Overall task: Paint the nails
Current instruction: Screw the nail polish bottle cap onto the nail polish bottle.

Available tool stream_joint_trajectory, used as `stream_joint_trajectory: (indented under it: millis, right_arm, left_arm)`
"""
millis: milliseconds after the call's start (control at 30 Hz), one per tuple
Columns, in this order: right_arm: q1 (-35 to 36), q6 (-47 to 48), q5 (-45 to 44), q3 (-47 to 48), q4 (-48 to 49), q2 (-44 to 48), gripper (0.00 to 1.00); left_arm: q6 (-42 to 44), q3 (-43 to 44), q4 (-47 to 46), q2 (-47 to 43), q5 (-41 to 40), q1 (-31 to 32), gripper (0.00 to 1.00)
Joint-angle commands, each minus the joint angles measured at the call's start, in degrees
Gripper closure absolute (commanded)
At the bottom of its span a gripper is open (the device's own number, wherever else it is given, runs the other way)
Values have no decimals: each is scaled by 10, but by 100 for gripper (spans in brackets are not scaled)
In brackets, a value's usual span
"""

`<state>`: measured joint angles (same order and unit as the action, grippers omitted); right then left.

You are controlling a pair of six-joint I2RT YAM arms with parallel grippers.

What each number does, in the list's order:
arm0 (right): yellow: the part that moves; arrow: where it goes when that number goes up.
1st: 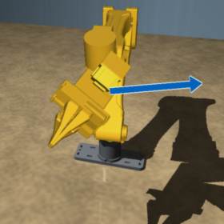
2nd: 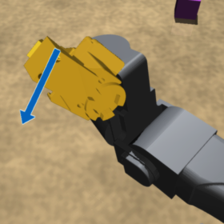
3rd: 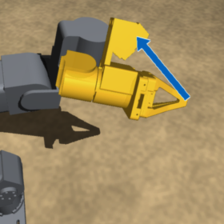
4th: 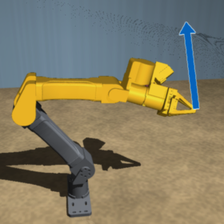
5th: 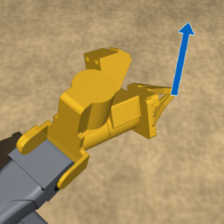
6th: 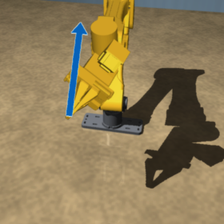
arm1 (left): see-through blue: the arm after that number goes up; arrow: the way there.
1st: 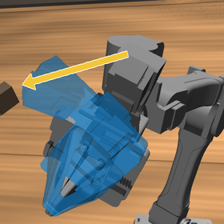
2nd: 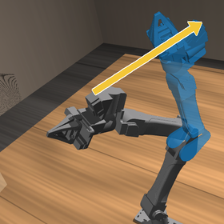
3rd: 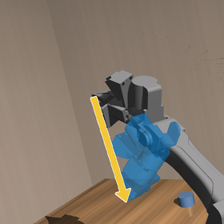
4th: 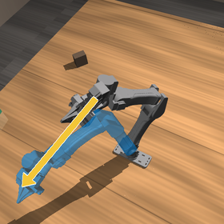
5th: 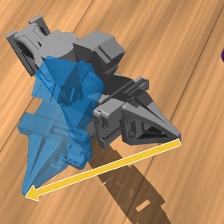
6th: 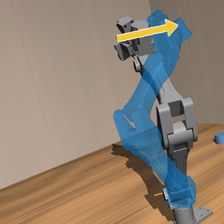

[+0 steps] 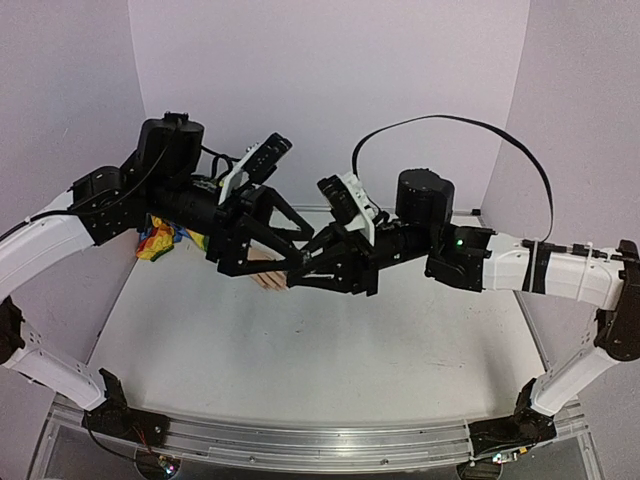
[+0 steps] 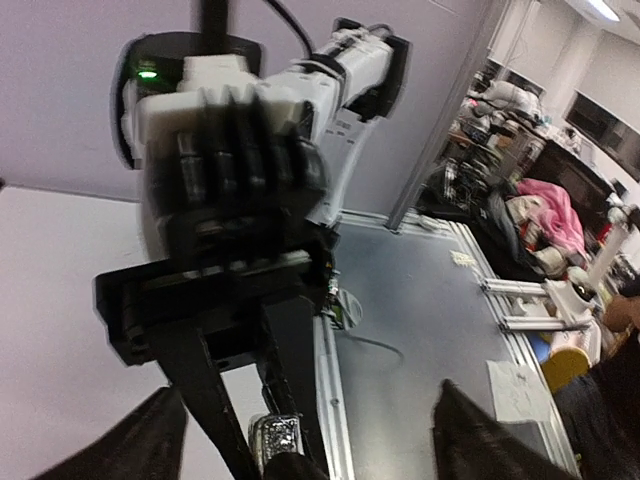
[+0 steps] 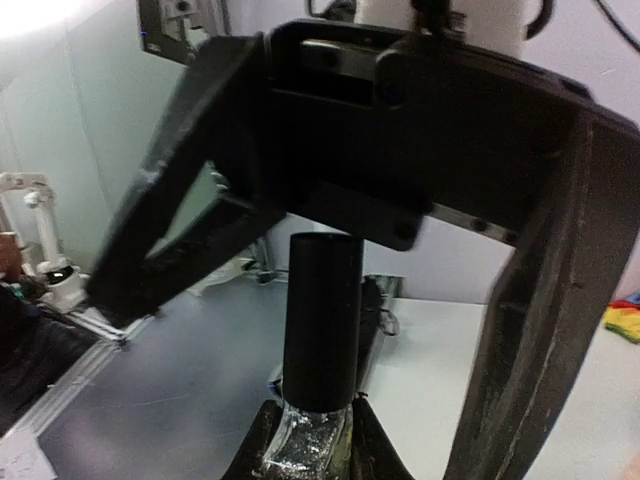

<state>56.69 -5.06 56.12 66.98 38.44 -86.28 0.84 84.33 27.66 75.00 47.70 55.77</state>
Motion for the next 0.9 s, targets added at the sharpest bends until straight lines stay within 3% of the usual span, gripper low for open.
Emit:
stream_joint_trajectory:
  millis: [0, 100, 200, 267, 500, 867]
  right_arm:
    - [3, 145, -179, 3, -21, 40, 100]
    - [4, 172, -268, -5, -26, 36, 100]
    - [4, 176, -352, -8, -13, 28, 100]
    - [4, 174, -399, -5, -4, 19, 100]
    - [4, 158, -465, 8, 28, -6, 100]
    - [5, 162, -467, 23, 26, -20, 100]
  left_arm:
    - [-54, 0, 20, -56, -193, -2, 2]
    - [-101, -7, 25, -77, -292, -2, 1]
    - [-204, 0, 48, -80, -430, -3, 1]
    - [-256, 1, 53, -78, -470, -4, 4]
    - [-291, 18, 29, -43, -443, -4, 31]
    - [-285, 39, -3, 9, -423, -4, 50]
